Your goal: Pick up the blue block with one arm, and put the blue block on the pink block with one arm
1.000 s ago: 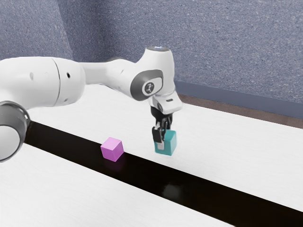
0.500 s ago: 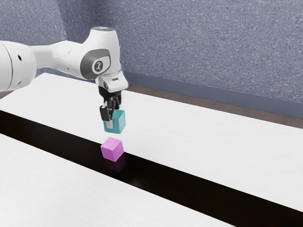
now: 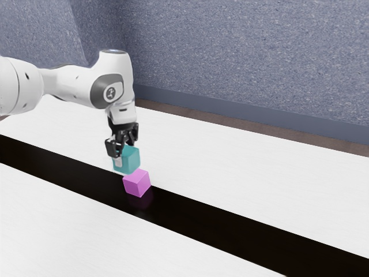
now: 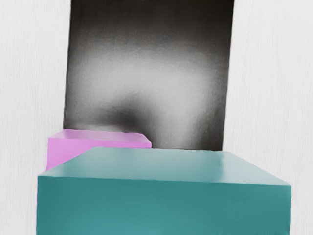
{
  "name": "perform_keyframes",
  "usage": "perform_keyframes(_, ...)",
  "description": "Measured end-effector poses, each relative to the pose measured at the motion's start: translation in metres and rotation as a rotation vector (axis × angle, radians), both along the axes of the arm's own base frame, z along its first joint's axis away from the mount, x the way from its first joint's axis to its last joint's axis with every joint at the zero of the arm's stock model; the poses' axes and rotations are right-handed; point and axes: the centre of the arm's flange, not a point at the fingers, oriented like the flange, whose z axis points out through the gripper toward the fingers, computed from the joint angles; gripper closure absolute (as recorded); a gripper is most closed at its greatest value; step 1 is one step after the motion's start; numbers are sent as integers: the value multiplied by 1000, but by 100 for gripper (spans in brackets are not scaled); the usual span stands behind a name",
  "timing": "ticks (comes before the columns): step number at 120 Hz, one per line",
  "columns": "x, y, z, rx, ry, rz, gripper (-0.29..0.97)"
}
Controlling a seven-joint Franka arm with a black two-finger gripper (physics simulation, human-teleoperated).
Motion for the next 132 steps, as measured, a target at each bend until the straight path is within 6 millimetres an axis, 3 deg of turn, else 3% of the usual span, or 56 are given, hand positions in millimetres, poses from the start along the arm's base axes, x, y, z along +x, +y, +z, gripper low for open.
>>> perform_keyframes(38,27,4,-27,-60,-10,-59,30)
perform_keyframes(56,28,18,-33,-70,-10,-62,30)
perform_keyframes(107,25,18,-37,-86,-4,-109,30)
perform_keyframes(132,25,17,-38,-89,1,-125,12)
